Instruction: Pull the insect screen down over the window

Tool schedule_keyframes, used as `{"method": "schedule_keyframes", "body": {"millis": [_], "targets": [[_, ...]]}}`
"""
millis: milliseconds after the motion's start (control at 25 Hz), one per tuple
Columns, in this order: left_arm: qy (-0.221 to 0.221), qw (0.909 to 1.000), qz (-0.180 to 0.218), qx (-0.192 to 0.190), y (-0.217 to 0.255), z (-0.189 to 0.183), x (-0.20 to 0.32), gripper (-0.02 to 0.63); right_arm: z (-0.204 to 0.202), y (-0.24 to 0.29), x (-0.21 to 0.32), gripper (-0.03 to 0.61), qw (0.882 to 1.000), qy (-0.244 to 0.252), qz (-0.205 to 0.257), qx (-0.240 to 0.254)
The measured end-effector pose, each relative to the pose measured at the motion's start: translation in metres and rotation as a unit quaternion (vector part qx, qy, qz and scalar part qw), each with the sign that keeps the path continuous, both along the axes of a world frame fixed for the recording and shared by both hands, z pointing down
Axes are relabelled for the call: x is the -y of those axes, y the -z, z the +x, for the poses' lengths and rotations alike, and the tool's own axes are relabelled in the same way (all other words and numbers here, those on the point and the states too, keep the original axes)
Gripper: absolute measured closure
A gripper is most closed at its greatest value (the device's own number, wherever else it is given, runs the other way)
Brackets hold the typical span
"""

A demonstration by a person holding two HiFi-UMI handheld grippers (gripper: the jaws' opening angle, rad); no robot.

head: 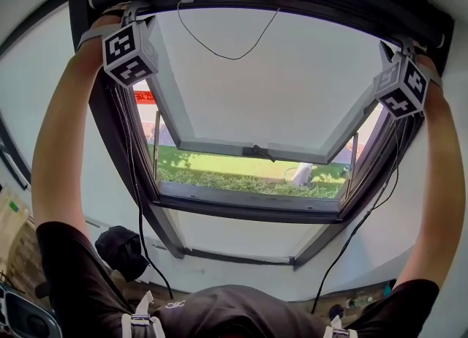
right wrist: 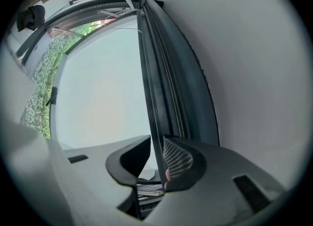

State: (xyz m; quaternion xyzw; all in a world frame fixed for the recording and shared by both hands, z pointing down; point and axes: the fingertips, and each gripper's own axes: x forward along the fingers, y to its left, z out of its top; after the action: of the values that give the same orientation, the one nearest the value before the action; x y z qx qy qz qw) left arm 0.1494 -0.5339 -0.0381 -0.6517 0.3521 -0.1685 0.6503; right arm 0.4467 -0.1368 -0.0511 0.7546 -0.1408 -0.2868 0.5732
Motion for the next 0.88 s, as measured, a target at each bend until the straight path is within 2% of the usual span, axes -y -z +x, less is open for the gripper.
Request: {"method": "schedule_keyframes", "body": {"millis": [160, 280, 480, 640, 880], "targets": [[0.010, 0.9998, 0.004, 0.017, 0.000, 0.003, 0.002, 0.506, 0.010, 0.001, 0.007, 0.485, 1.000, -0.013, -0.008, -0.006], [0.015, 0.9996, 0.006, 0.023, -0.002, 0.005, 0.002, 0.506, 0.012, 0.000, 0.009, 0.486, 0.999, -0.027, -0.031, -0.022], [0.014, 0.9995, -0.006, 0.028, -0.002, 0.004, 0.001, 0.506, 0.011, -0.003, 0.008, 0.477, 0.998, -0.042, -0.049, -0.027], [0.016, 0.9995, -0.002, 0.028, -0.005, 0.004, 0.002, 0.508, 0.011, -0.006, 0.008, 0.477, 0.997, -0.048, -0.055, -0.015], [0.005, 0.9990, -0.027, 0.036, -0.022, 0.003, -0.002, 0.506, 0.009, -0.025, 0.006, 0.472, 0.996, -0.051, -0.066, 0.011]]}}
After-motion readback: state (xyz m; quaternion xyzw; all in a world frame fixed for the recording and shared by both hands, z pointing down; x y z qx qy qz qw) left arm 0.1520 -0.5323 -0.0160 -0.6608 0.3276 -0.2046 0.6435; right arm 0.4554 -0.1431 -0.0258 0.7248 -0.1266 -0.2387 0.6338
